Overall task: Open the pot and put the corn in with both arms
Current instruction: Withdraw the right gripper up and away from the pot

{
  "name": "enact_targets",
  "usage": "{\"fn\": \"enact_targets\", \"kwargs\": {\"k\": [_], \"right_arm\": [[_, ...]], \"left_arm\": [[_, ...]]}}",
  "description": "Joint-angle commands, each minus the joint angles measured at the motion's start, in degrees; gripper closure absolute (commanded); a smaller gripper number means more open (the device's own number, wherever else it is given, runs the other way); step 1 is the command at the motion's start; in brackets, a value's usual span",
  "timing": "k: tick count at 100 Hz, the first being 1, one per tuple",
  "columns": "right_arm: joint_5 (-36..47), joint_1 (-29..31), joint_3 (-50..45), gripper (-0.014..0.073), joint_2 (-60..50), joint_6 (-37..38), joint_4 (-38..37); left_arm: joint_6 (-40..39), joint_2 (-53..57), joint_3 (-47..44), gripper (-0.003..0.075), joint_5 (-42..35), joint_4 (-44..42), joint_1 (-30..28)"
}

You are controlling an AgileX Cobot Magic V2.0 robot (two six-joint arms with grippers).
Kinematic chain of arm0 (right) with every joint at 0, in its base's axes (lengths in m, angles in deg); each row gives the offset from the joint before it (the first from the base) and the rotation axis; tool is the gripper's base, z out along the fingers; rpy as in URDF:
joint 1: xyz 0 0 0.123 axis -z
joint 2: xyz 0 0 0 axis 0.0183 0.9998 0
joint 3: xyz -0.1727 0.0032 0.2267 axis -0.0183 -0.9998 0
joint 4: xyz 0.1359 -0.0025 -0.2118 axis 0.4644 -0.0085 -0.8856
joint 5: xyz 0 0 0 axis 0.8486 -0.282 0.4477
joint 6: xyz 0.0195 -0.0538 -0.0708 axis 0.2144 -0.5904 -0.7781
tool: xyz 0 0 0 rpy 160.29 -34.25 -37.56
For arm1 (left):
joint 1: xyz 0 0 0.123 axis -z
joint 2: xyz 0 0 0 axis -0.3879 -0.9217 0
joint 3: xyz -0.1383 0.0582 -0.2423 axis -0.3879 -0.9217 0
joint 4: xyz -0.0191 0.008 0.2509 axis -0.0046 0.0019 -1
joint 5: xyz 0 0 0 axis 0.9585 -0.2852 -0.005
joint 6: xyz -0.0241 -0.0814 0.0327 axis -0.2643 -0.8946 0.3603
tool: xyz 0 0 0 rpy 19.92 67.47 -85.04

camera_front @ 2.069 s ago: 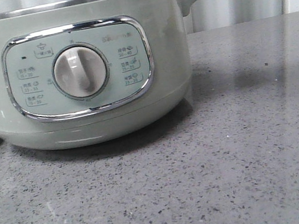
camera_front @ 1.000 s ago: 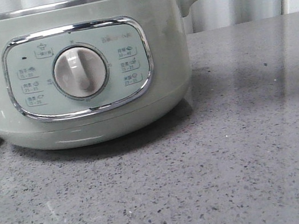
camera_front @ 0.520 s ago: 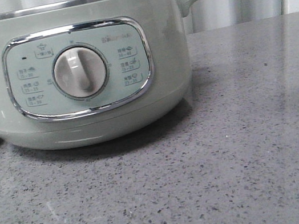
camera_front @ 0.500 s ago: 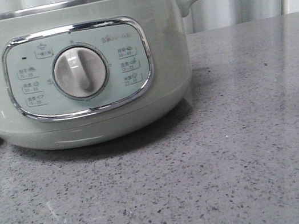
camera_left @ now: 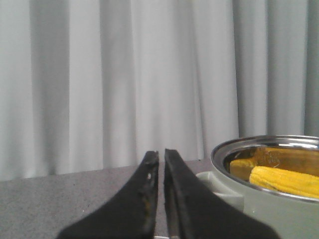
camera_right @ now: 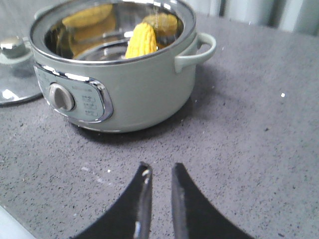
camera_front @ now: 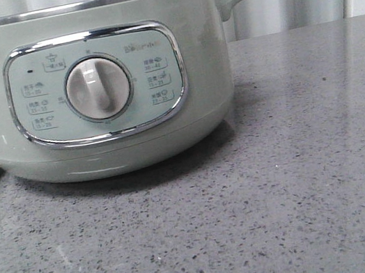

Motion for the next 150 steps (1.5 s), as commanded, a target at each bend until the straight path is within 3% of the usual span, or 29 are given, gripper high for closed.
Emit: {"fn": "enact_targets", "kwargs": {"k": [1, 33, 150], "right_arm": [[7.40, 0.19, -2.22, 0.0580, -4.31, -0.34, -1.33], [8.26, 0.19, -11.96, 0.0580, -23.25, 1.82, -1.47], [9.15, 0.46, -12.94, 0.0580, -22.43, 3.51, -1.32]], "left_arm": [[-0.30, 0.37, -0.59, 0.0741, -3.79, 0.94, 0.38], [-0.30, 1.66, -4.14, 0.0741, -3.33, 1.06, 0.38], [-0.30, 1.75, -4.87, 0.0741, -3.97, 1.06, 0.38]]}}
